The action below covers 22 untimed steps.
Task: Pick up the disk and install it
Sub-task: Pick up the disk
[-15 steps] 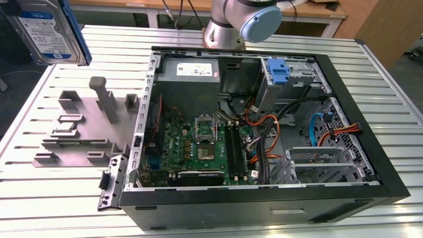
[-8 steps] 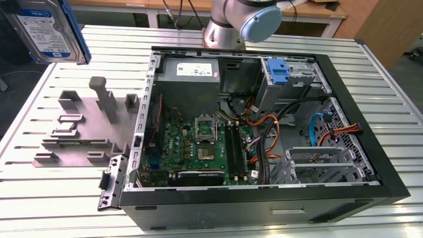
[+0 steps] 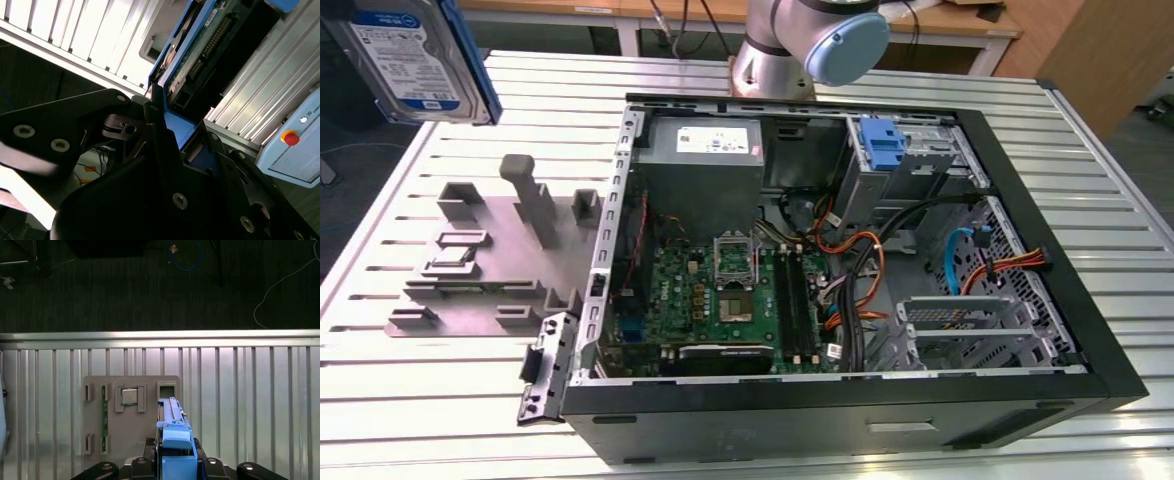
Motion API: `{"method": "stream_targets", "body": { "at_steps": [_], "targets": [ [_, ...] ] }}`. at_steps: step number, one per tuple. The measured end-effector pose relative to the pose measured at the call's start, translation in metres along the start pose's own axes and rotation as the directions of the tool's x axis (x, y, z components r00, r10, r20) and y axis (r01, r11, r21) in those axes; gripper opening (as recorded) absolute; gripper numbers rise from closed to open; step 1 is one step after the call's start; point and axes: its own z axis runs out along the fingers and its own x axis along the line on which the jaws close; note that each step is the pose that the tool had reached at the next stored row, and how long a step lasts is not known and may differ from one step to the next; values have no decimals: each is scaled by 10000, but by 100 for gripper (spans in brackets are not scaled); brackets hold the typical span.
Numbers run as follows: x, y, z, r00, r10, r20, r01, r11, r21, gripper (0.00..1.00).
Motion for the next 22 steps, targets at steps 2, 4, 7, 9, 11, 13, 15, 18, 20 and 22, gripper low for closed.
{"method": "stream_targets", "body": {
  "at_steps": [2,4,7,9,11,13,15,18,20,22],
  "targets": [
    [0,0,-16,10000,0,0,0,10000,0,36],
    [0,0,-29,10000,0,0,0,10000,1,36],
    [1,2,-42,10000,-2,0,2,10000,-1,36],
    [0,15,-41,10000,1,1,-1,10000,10,36],
    [1,41,-42,10000,1,0,-1,10000,66,36],
    [1,47,-42,10000,0,0,0,10000,86,36],
    [2,47,-42,10000,-1,0,1,10000,89,36],
    [2,49,-52,10000,1,0,-1,10000,89,36],
    [2,49,-66,10000,0,1,0,10000,91,36],
    [2,48,-83,10000,0,0,0,10000,89,36]
  ]
}}
